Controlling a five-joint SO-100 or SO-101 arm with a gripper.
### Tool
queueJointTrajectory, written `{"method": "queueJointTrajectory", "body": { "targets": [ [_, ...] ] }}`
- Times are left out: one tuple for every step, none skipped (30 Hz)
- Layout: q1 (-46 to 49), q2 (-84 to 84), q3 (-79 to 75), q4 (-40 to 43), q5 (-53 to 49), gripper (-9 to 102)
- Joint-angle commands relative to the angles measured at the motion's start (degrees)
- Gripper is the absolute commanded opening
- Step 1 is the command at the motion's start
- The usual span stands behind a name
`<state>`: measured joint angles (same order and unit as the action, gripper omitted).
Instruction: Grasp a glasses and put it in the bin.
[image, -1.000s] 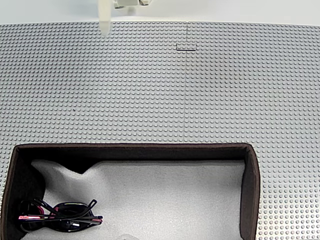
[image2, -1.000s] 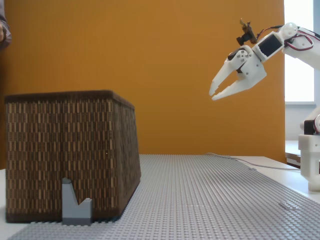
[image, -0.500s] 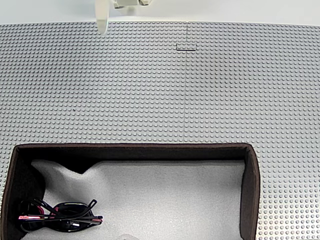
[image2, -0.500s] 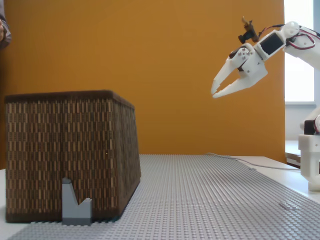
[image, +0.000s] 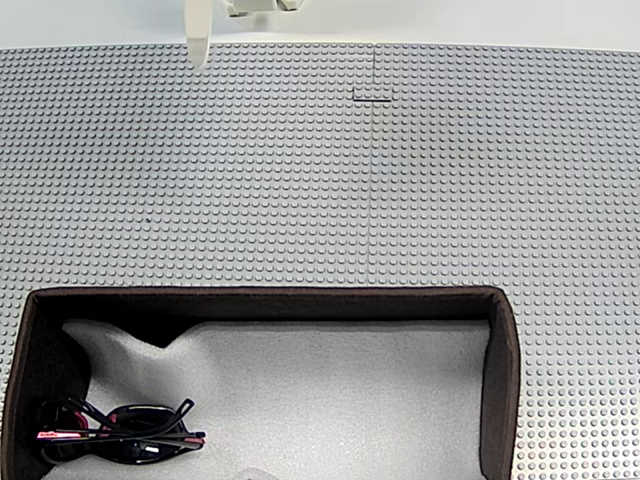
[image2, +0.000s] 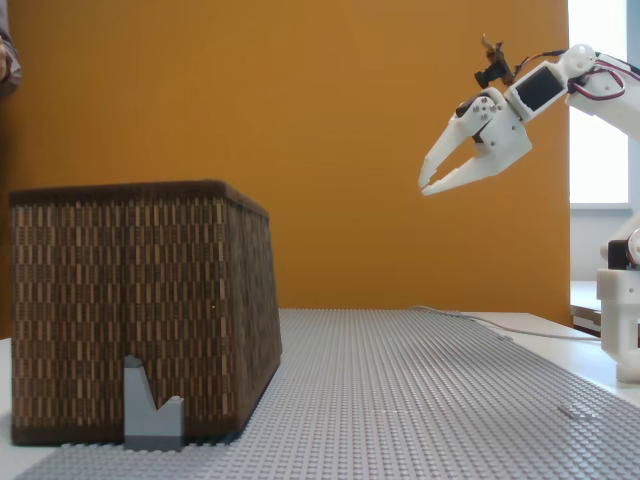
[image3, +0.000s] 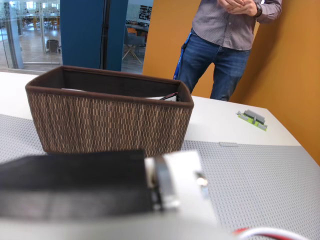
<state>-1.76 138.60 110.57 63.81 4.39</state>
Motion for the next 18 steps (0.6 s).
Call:
{"method": "queueJointTrajectory", "body": {
  "targets": [
    [0.44,1.05,0.70,-0.88,0.35,0],
    [0.53,1.05,0.97,-1.05,0.26,0],
    [0.62,1.05,1.14,-1.14,0.26,0],
    [0.70,1.05,1.32,-1.41,0.26,0],
    [0.70,1.05,1.49,-1.58,0.26,0],
    [0.62,1.05,1.49,-1.67,0.26,0],
    [0.53,1.05,1.49,-1.76,0.26,0],
    [0.53,1.05,1.49,-1.76,0.35,0],
    [0.35,1.05,1.49,-1.85,0.35,0],
    [0.26,0.88,1.49,-1.85,0.35,0],
    [0.18,0.88,1.76,-2.02,0.35,0],
    [0.09,0.88,1.93,-2.20,0.35,0],
    [0.18,0.88,2.37,-2.55,0.26,0],
    [0.26,0.88,2.55,-2.81,0.26,0],
    [0.26,0.79,2.64,-2.90,0.26,0],
    [0.18,0.62,2.72,-2.99,0.18,0],
    [0.09,0.62,2.72,-2.99,0.18,0],
    [0.09,0.62,2.81,-2.99,0.18,0]
  ]
}}
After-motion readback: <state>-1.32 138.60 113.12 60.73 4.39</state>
